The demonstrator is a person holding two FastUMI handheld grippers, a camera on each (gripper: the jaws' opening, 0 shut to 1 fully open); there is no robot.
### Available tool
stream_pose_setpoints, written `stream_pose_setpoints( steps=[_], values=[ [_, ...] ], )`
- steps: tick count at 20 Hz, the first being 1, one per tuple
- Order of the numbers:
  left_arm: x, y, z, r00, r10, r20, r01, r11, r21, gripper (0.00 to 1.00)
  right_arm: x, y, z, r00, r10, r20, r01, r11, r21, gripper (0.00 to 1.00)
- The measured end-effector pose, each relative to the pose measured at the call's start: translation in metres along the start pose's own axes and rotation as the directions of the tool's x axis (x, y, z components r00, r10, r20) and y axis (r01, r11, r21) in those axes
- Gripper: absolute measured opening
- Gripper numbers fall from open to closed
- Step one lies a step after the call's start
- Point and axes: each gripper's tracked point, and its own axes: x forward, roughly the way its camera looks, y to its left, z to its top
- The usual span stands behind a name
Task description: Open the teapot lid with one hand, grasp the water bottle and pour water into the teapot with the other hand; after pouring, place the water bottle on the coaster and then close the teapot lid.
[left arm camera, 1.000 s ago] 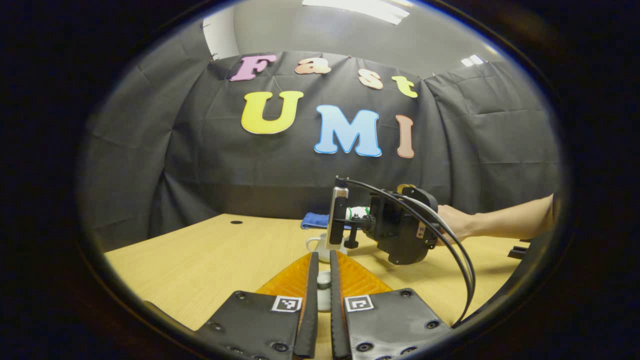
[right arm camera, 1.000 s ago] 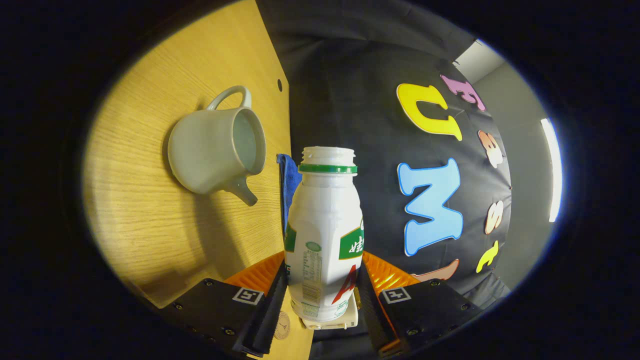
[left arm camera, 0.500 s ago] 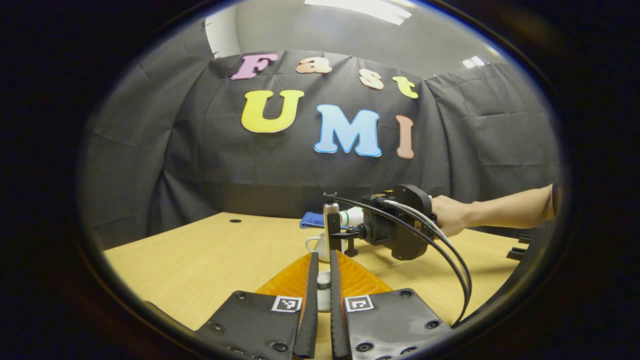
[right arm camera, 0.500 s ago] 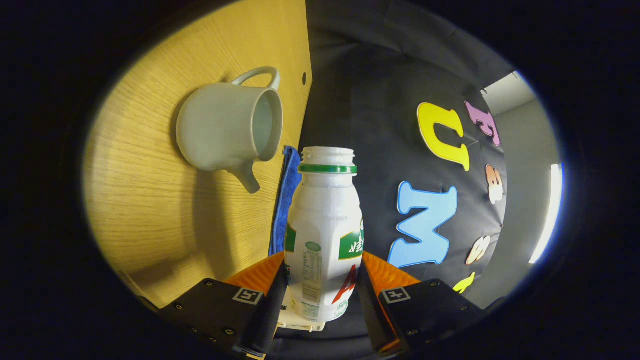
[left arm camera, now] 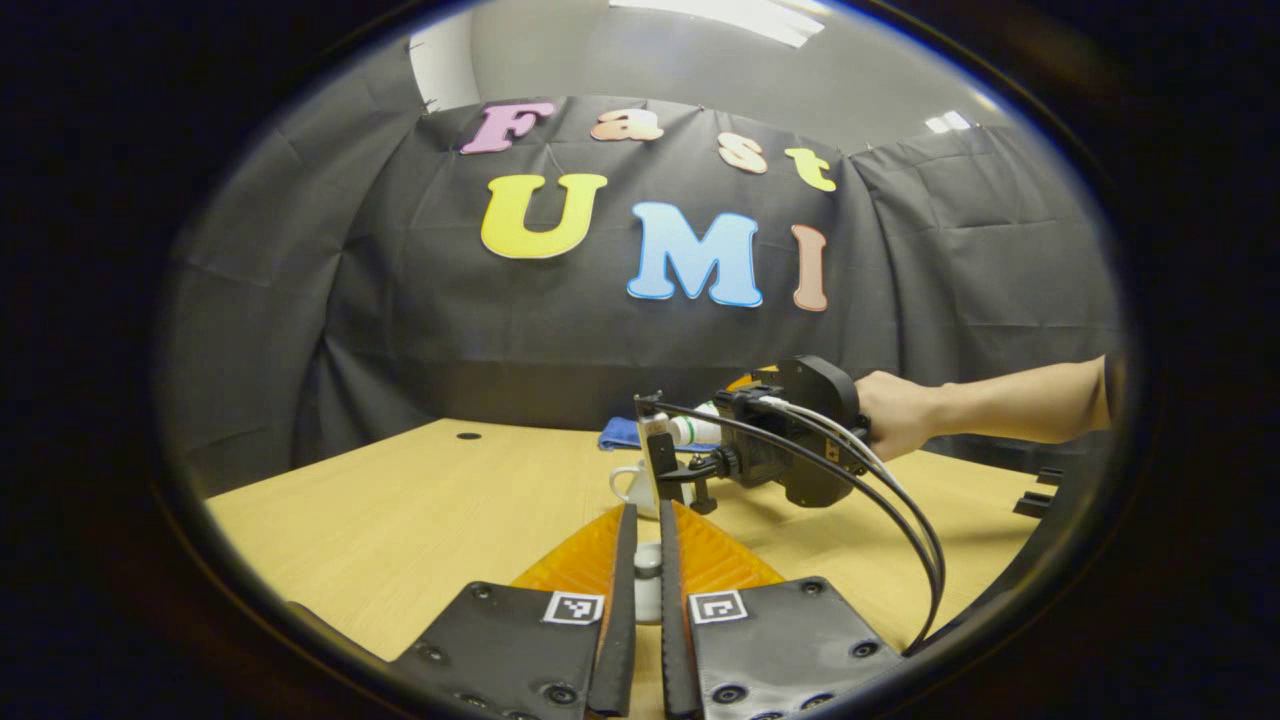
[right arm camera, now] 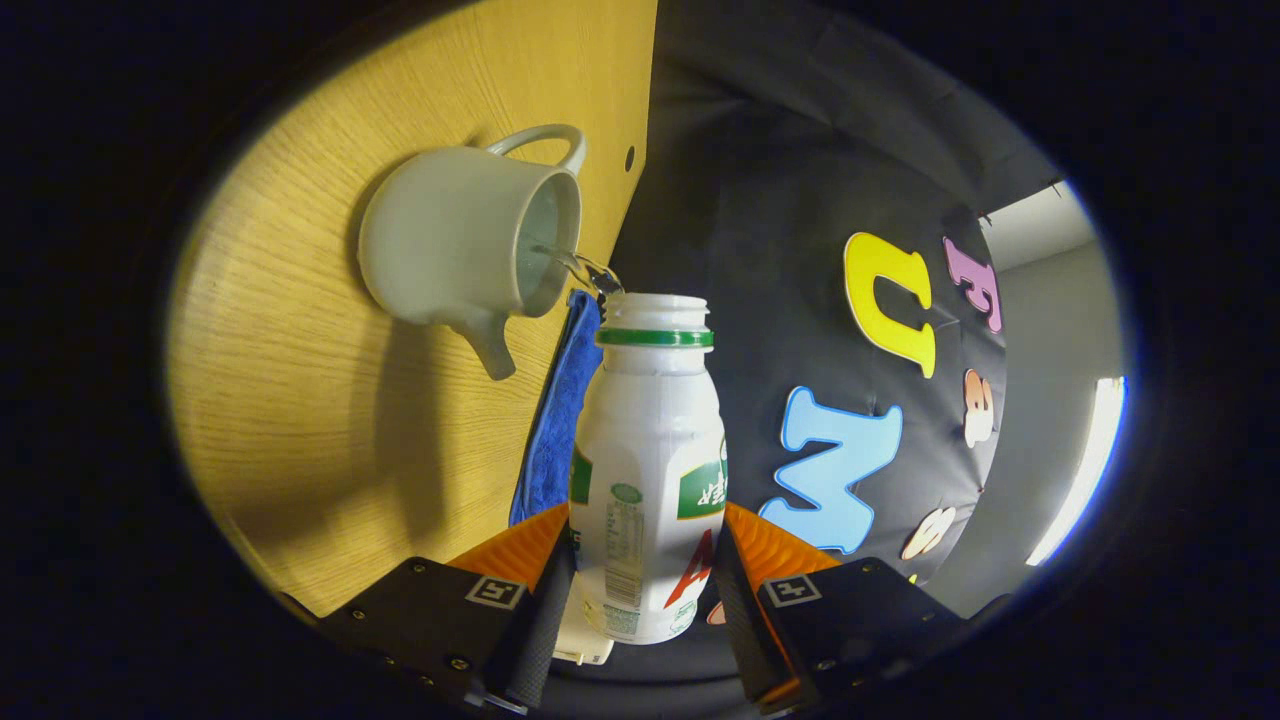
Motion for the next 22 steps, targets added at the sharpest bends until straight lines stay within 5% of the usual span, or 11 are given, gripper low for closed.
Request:
stream_pose_setpoints(
  steps=[13,22],
  values=[
    [-0.0012,-0.0007,-0.0028,1.0,-0.008,-0.006,0.008,1.0,-0.001,0.22,-0.0031,-0.0037,0.0064,0.997,-0.079,0.017,0.08,0.993,-0.082,0.71],
    [0.0014,-0.001,0.0007,1.0,-0.012,-0.006,0.012,1.0,0.007,0.22,0.0036,-0.0038,0.0007,0.997,-0.068,0.025,0.071,0.986,-0.149,0.71]
  ],
)
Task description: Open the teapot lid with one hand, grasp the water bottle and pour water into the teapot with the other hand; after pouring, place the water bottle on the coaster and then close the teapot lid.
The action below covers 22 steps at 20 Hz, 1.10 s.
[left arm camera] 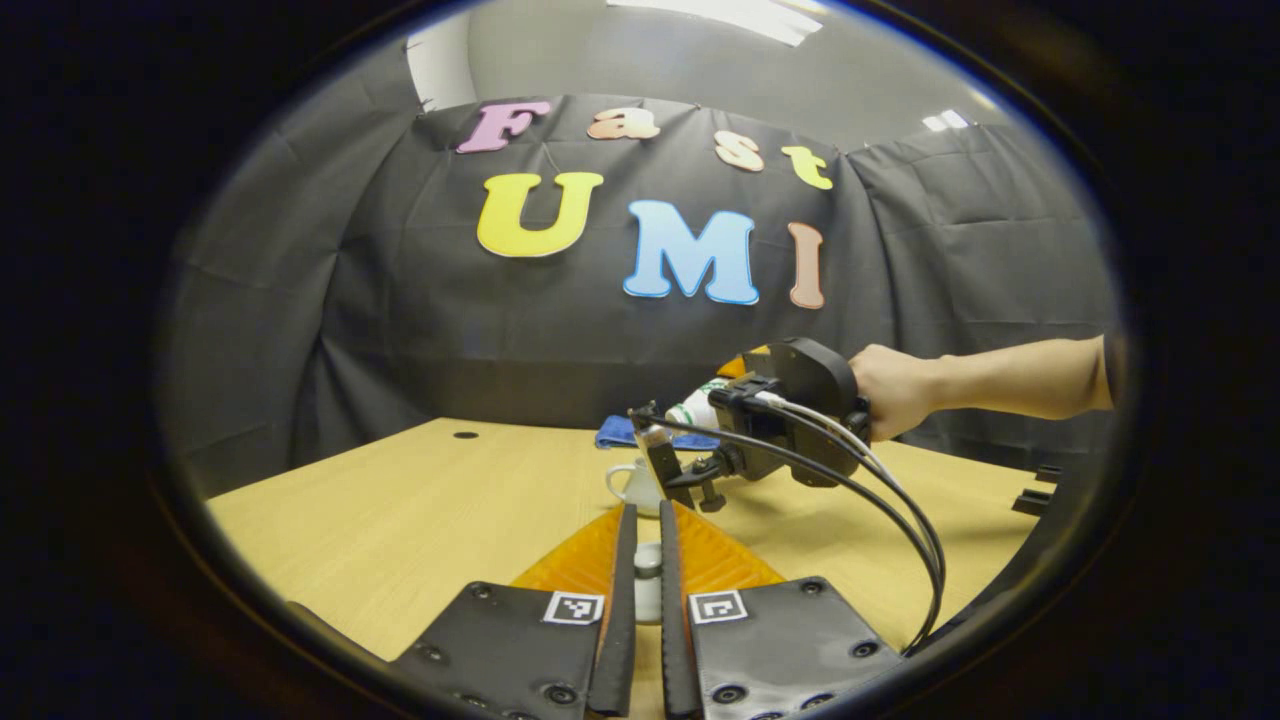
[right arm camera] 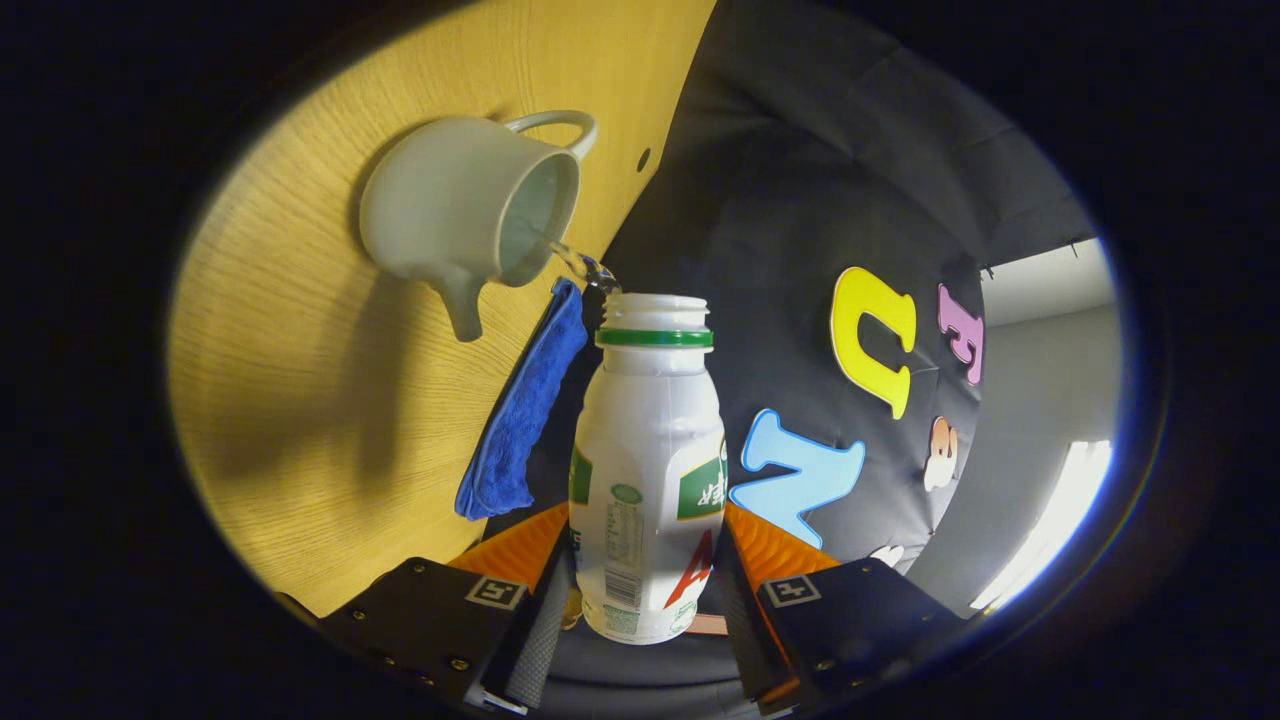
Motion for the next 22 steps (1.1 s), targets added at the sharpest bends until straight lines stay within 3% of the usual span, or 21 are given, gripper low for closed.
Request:
stream_pose_setpoints(
  steps=[8,20,22],
  values=[
    [-0.002,0.0,0.004,1.0,-0.001,0.008,0.001,0.999,0.035,0.22,-0.008,0.011,0.014,1.0,-0.006,0.027,0.007,0.998,-0.058,0.71],
    [-0.005,0.0,0.007,1.0,0.016,0.021,-0.017,0.999,0.037,0.22,-0.004,0.003,0.017,0.997,-0.054,0.051,0.056,0.997,-0.05,0.71],
    [-0.006,0.001,0.01,0.999,0.021,0.027,-0.021,0.999,0.034,0.17,-0.003,0.004,0.019,0.996,-0.06,0.062,0.063,0.997,-0.035,0.71]
  ],
)
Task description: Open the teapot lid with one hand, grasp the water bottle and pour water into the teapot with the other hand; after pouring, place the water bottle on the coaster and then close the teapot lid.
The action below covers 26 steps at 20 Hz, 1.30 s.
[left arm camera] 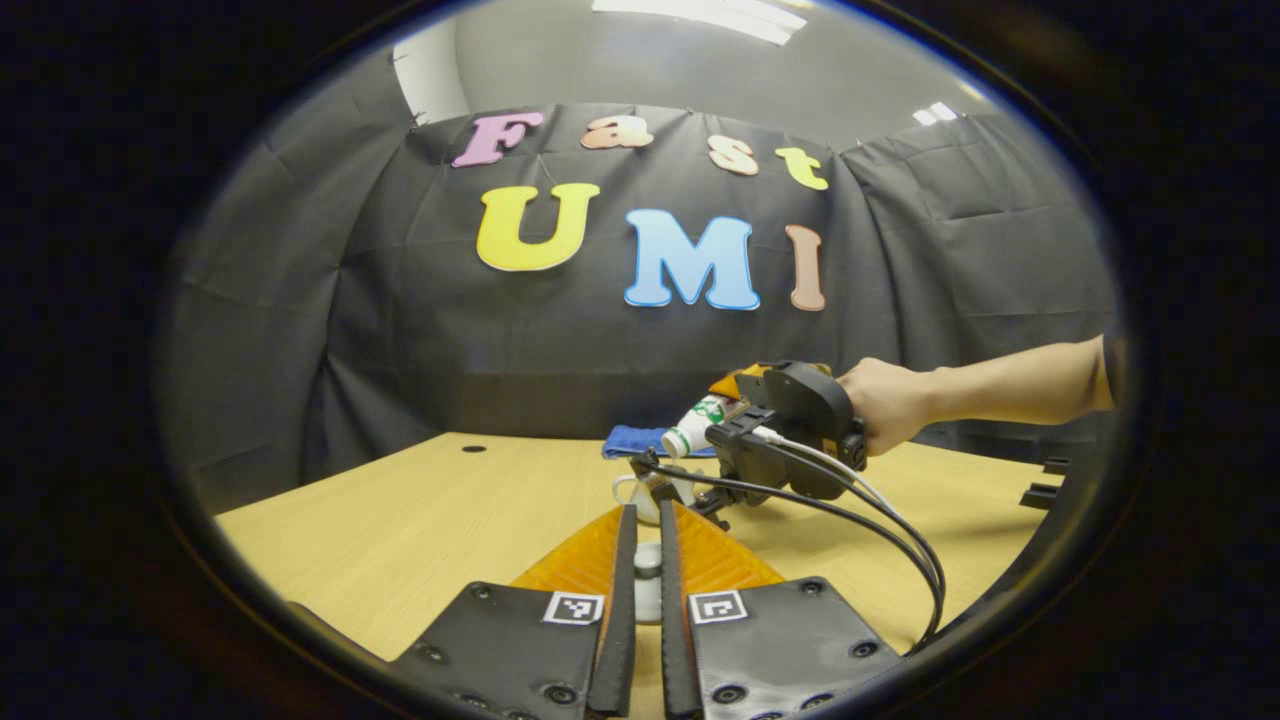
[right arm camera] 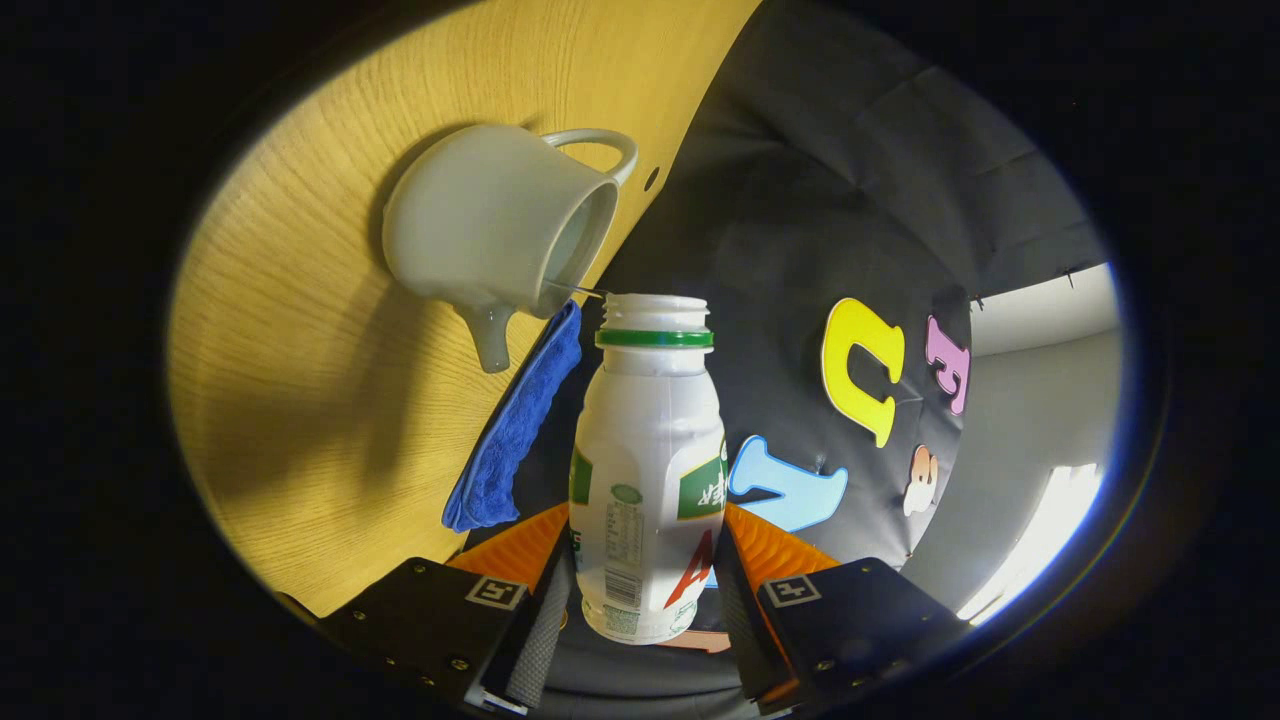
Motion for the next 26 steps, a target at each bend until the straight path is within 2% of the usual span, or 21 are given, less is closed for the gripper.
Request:
stream_pose_setpoints(
  steps=[1,2,3,5,6,8,9,10,11,14,16,19,21,23,25,26],
  values=[
    [0.0,0.0,0.0,1.0,0.003,0.002,-0.003,1.0,-0.002,0.22,0.001,0.001,0.002,1.0,-0.003,0.004,0.003,1.0,0.014,0.71],
    [0.0,0.0,0.001,1.0,0.006,0.003,-0.006,1.0,-0.002,0.22,0.0,0.004,0.003,1.0,-0.003,0.004,0.003,1.0,0.026,0.71],
    [0.0,0.0,0.0,1.0,0.008,0.004,-0.008,1.0,-0.002,0.17,-0.002,0.005,0.003,1.0,0.004,-0.001,-0.004,1.0,0.023,0.71],
    [0.0,0.001,0.0,1.0,0.006,0.002,-0.006,1.0,0.001,0.17,0.001,0.001,0.004,1.0,-0.001,0.005,0.001,1.0,0.006,0.71],
    [0.001,0.0,-0.001,1.0,0.006,0.003,-0.006,1.0,0.004,0.22,0.002,0.0,0.003,1.0,-0.002,0.007,0.002,1.0,0.016,0.71],
    [0.0,0.001,0.002,1.0,0.003,0.007,-0.003,1.0,-0.002,0.22,0.006,0.005,-0.001,1.0,0.013,0.017,-0.015,0.996,0.093,0.71],
    [-0.001,0.0,0.002,1.0,0.0,0.011,0.0,1.0,-0.011,0.17,0.006,0.008,-0.002,0.999,0.024,0.021,-0.027,0.989,0.146,0.71],
    [0.0,0.0,0.004,1.0,-0.002,0.014,0.002,1.0,-0.021,0.17,0.005,0.01,-0.004,0.999,0.031,0.017,-0.034,0.979,0.2,0.71],
    [-0.001,0.003,0.005,1.0,0.0,0.018,0.001,1.0,-0.029,0.22,0.001,0.011,-0.005,0.999,0.037,0.018,-0.04,0.961,0.272,0.71],
    [0.004,0.007,0.012,1.0,0.006,0.026,-0.005,0.999,-0.042,0.22,-0.005,0.011,-0.007,0.999,0.046,0.023,-0.051,0.888,0.458,0.71],
    [0.009,0.006,0.016,0.999,0.003,0.032,-0.001,0.999,-0.043,0.22,-0.012,0.005,-0.016,0.999,0.036,0.017,-0.039,0.811,0.584,0.71],
    [0.022,0.004,0.024,0.999,-0.011,0.039,0.013,0.998,-0.055,0.22,-0.022,-0.009,-0.043,1.0,0.022,-0.014,-0.004,0.648,0.762,0.71],
    [0.036,0.001,0.028,0.999,-0.016,0.04,0.018,0.998,-0.061,0.22,-0.033,-0.004,-0.059,0.999,0.047,-0.026,-0.002,0.509,0.861,0.71],
    [0.052,-0.002,0.031,0.999,-0.022,0.038,0.024,0.998,-0.058,0.22,-0.039,0.003,-0.079,0.994,0.103,-0.026,-0.013,0.36,0.933,0.71],
    [0.07,-0.009,0.038,0.999,-0.034,0.04,0.036,0.999,-0.038,0.22,-0.046,0.011,-0.095,0.989,0.146,-0.011,-0.018,0.194,0.981,0.71],
    [0.08,-0.013,0.042,0.998,-0.042,0.04,0.043,0.999,-0.025,0.22,-0.051,0.014,-0.103,0.986,0.166,-0.004,-0.017,0.124,0.992,0.71]
  ],
)
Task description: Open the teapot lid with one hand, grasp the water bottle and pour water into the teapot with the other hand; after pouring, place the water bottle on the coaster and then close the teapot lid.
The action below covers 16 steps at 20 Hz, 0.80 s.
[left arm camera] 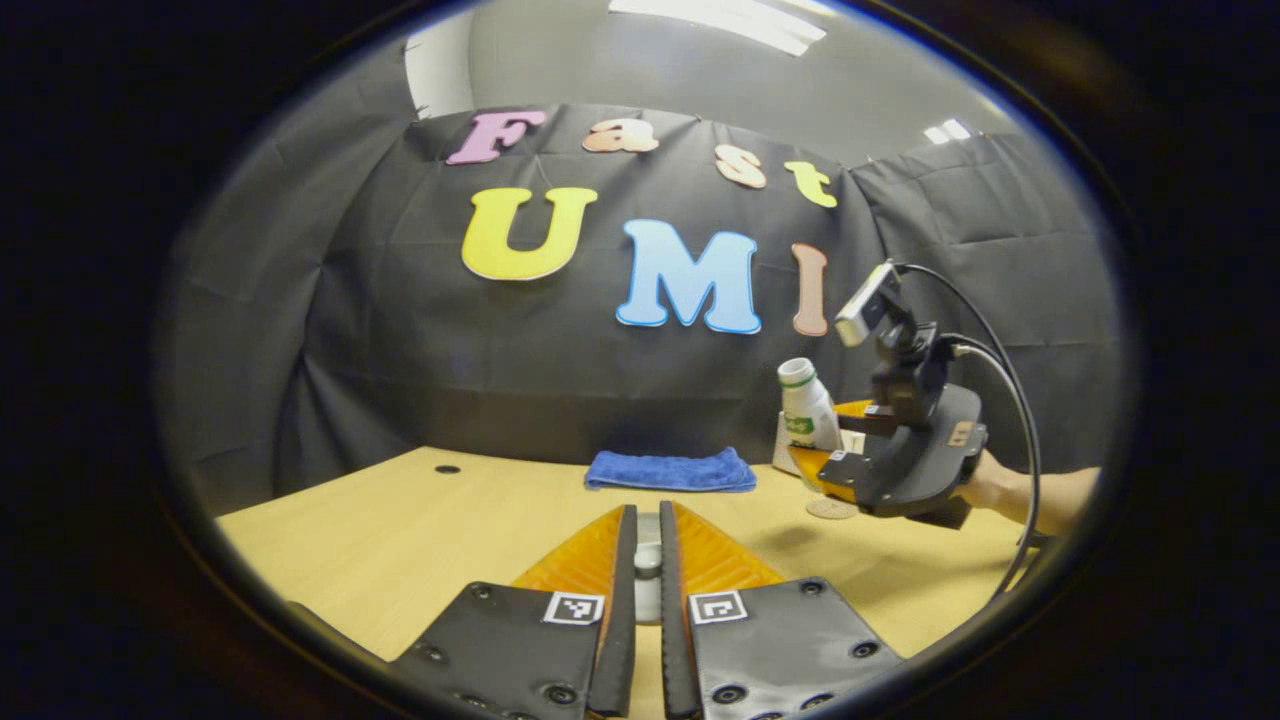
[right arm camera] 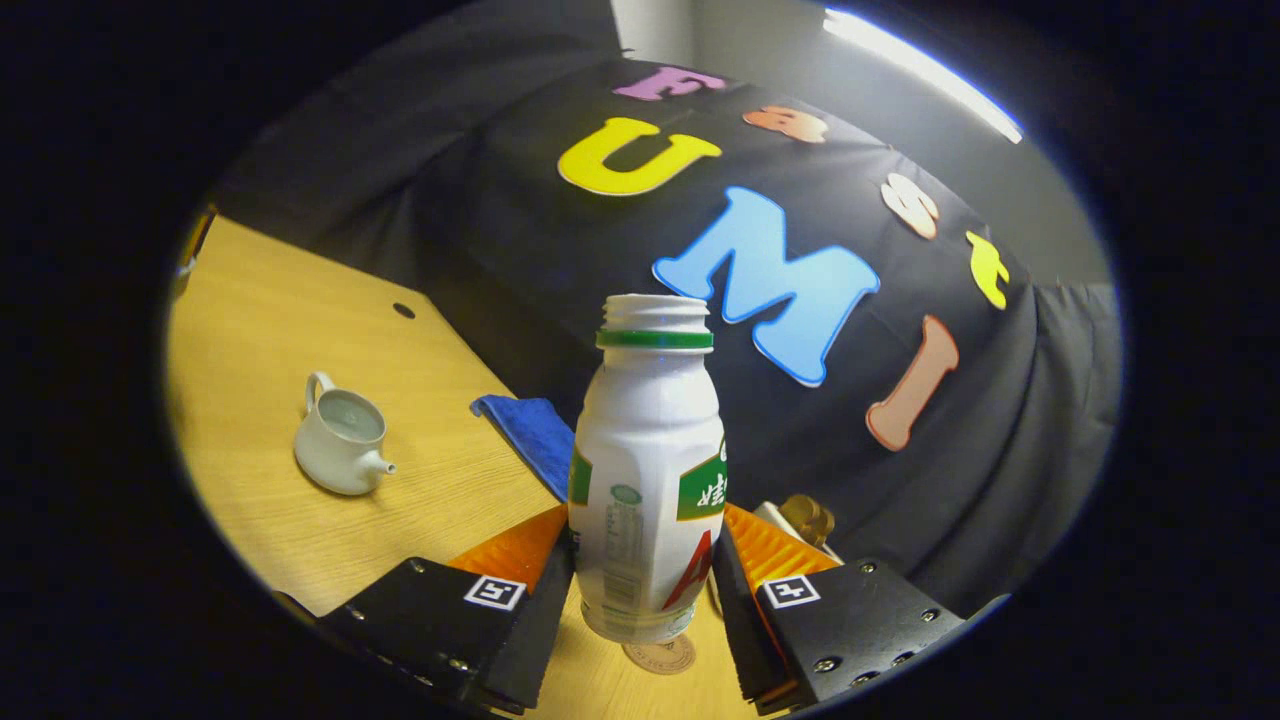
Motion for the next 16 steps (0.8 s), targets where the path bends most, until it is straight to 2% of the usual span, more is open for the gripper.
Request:
stream_pose_setpoints(
  steps=[4,6,9,10,11,12,16],
  values=[
    [0.05,-0.028,0.009,0.995,-0.097,-0.022,0.097,0.995,-0.016,0.22,-0.005,-0.021,-0.011,0.999,0.042,-0.022,-0.036,0.974,0.222,0.71],
    [0.08,-0.028,0.01,0.994,-0.107,-0.033,0.108,0.994,0.018,0.22,-0.009,-0.022,-0.022,0.997,0.067,-0.035,-0.053,0.951,0.304,0.71],
    [0.123,-0.025,-0.012,0.992,-0.103,-0.079,0.108,0.992,0.06,0.22,-0.014,-0.032,-0.032,0.998,0.05,-0.037,-0.034,0.937,0.347,0.71],
    [0.136,-0.02,-0.022,0.992,-0.079,-0.098,0.086,0.994,0.074,0.22,-0.016,-0.035,-0.034,0.999,0.044,-0.03,-0.03,0.931,0.364,0.71],
    [0.145,-0.012,-0.035,0.99,-0.05,-0.134,0.062,0.995,0.081,0.17,-0.017,-0.037,-0.036,0.999,0.041,-0.024,-0.029,0.923,0.383,0.71],
    [0.152,-0.009,-0.047,0.986,-0.043,-0.162,0.056,0.996,0.075,0.22,-0.018,-0.039,-0.038,0.999,0.041,-0.024,-0.028,0.917,0.399,0.71],
    [0.171,-0.002,-0.061,0.983,-0.013,-0.182,0.024,0.998,0.059,0.22,-0.02,-0.048,-0.041,0.999,0.029,-0.035,-0.011,0.903,0.429,0.71]
  ],
)
